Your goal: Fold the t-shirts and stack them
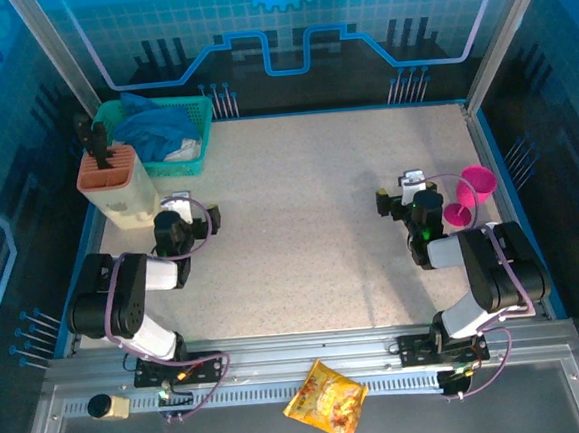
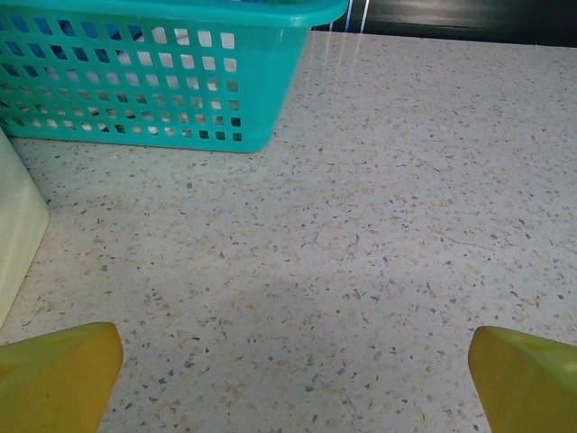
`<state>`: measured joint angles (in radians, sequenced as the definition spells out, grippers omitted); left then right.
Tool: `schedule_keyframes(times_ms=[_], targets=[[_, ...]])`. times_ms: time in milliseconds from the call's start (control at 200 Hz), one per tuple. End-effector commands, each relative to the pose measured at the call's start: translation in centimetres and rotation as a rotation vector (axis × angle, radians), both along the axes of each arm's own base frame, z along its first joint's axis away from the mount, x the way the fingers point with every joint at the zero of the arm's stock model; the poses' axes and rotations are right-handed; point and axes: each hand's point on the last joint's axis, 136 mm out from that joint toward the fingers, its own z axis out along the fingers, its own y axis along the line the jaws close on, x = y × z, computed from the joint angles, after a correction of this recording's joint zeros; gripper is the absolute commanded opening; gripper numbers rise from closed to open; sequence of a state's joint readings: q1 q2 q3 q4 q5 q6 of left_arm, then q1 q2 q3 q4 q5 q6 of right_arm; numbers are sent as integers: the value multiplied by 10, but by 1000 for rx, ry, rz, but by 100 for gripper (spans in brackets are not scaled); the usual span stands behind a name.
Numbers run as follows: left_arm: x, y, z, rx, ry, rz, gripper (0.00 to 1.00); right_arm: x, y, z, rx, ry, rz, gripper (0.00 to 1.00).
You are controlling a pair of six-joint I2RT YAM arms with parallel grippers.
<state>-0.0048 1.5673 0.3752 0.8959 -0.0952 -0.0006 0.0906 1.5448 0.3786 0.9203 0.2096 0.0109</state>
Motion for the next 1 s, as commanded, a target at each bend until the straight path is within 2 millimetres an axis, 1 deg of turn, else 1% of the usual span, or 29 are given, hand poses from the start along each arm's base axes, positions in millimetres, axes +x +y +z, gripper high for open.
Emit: schedule_keyframes(times_ms=[0, 325, 360, 390, 435, 475, 496, 526, 541, 556, 586, 601, 656, 686, 731, 776, 801, 841, 866, 871, 906, 916, 926, 946, 956, 981, 986, 991], targets=[[5, -3, 14, -9, -46, -18, 99, 1, -6, 4, 6, -22, -29, 100], [5, -3, 14, -8, -46, -17, 100, 0, -6, 3, 22, -21, -19, 100], [5, -2, 16, -2, -53, -10, 99, -1, -6, 6, 26, -35, -13, 100], [5, 3, 19, 13, -56, 31, 100, -4, -5, 12, 22, -52, -10, 100], [3, 8, 31, 32, -66, 74, 99, -10, -2, 24, 14, -68, 9, 100], [-1, 9, 47, 55, -72, 102, 99, -16, 1, 38, -3, -76, 13, 100], [-4, 10, 55, 68, -73, 121, 99, -18, 2, 51, -9, -96, 10, 100], [-9, 11, 68, 75, -77, 154, 99, -24, 2, 64, -16, -101, 3, 100], [-11, 12, 72, 67, -76, 169, 99, -26, 2, 72, -13, -107, 1, 100], [-13, 13, 83, 53, -89, 184, 99, -28, 3, 79, -10, -105, 3, 100], [-18, 16, 95, 24, -90, 213, 99, -32, 4, 94, -4, -100, 0, 100], [-20, 18, 104, 5, -101, 235, 99, -34, 3, 101, 0, -99, -7, 100], [-28, 29, 123, -41, -87, 320, 99, -41, -1, 123, 13, -91, -35, 100], [-32, 34, 131, -50, -81, 354, 99, -46, -5, 127, 17, -73, -58, 100], [-35, 40, 141, -48, -69, 392, 99, -49, -8, 139, 33, -62, -85, 100], [-36, 45, 153, -48, -51, 427, 99, -52, -12, 144, 47, -24, -107, 100], [-34, 47, 158, -46, -34, 435, 100, -52, -13, 146, 52, 3, -119, 100], [-26, 46, 174, -55, -21, 426, 99, -52, -13, 148, 56, 55, -121, 100], [-19, 45, 179, -56, 6, 421, 100, -50, -11, 149, 56, 88, -117, 100], [-18, 45, 177, -54, 20, 420, 99, -50, -11, 149, 56, 96, -117, 100], [-6, 41, 190, -58, 49, 402, 99, -48, -10, 150, 61, 146, -117, 100], [-2, 40, 192, -58, 61, 396, 99, -49, -9, 145, 60, 171, -116, 100], [1, 39, 196, -59, 69, 389, 99, -47, -8, 152, 63, 168, -111, 100], [9, 36, 200, -56, 91, 374, 99, -45, -6, 152, 66, 195, -105, 100], [14, 34, 197, -52, 114, 364, 99, -44, -5, 152, 67, 208, -100, 100], [27, 31, 203, -51, 138, 349, 99, -42, -1, 151, 72, 238, -84, 100], [28, 31, 200, -48, 152, 347, 99, -42, -1, 151, 72, 244, -82, 100], [31, 31, 202, -47, 154, 345, 99, -41, 0, 150, 74, 249, -78, 100]])
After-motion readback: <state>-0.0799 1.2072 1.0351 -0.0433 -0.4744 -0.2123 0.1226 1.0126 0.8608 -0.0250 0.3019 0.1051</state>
